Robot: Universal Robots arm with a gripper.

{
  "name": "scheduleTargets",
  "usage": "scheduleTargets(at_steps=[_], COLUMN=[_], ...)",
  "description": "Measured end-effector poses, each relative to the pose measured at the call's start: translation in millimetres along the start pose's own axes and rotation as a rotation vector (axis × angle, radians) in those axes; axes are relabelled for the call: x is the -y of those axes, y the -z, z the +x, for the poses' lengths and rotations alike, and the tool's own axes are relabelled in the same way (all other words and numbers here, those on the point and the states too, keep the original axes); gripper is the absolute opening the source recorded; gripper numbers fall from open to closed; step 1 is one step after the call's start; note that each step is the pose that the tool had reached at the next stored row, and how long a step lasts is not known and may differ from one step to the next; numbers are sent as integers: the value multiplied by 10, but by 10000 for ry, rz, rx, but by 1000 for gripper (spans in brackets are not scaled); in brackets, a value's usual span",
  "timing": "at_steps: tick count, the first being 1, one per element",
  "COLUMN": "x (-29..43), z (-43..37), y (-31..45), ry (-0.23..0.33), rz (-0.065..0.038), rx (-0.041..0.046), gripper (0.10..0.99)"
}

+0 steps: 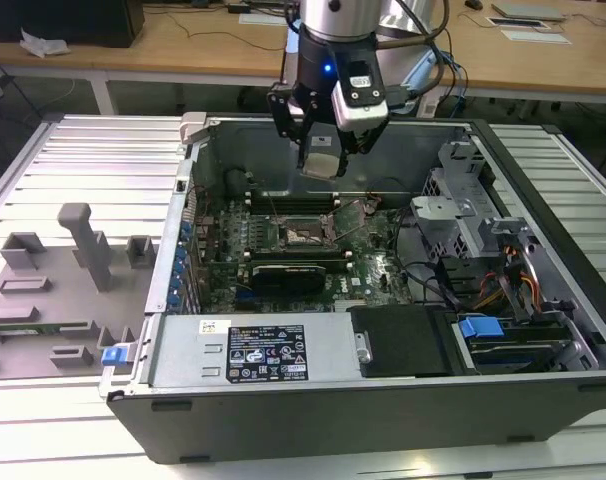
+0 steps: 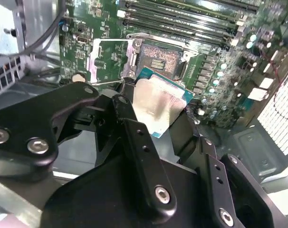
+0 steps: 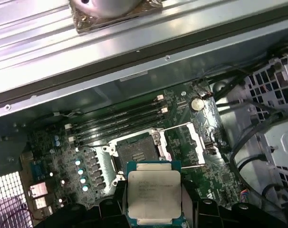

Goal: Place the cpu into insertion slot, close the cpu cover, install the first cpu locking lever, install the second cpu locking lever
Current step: 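Place the cpu into insertion slot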

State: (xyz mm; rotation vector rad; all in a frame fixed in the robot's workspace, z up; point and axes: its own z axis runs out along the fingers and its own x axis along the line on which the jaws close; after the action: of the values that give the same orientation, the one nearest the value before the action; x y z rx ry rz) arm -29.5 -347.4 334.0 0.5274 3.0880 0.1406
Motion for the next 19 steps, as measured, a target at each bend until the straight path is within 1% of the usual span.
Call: scheduleTargets(at_steps=[6,10,14,17,19], x=[0,0,1,1,1], z=[0,0,0,0,0], y=[-4,-6,-11,-14,-15], ry=[-1161,-1826,-3053,-3689,-3988], rz=[-12,-18,-30,-35,-39], rx=[104,163,273,330,357], gripper=[541,541,541,541,541])
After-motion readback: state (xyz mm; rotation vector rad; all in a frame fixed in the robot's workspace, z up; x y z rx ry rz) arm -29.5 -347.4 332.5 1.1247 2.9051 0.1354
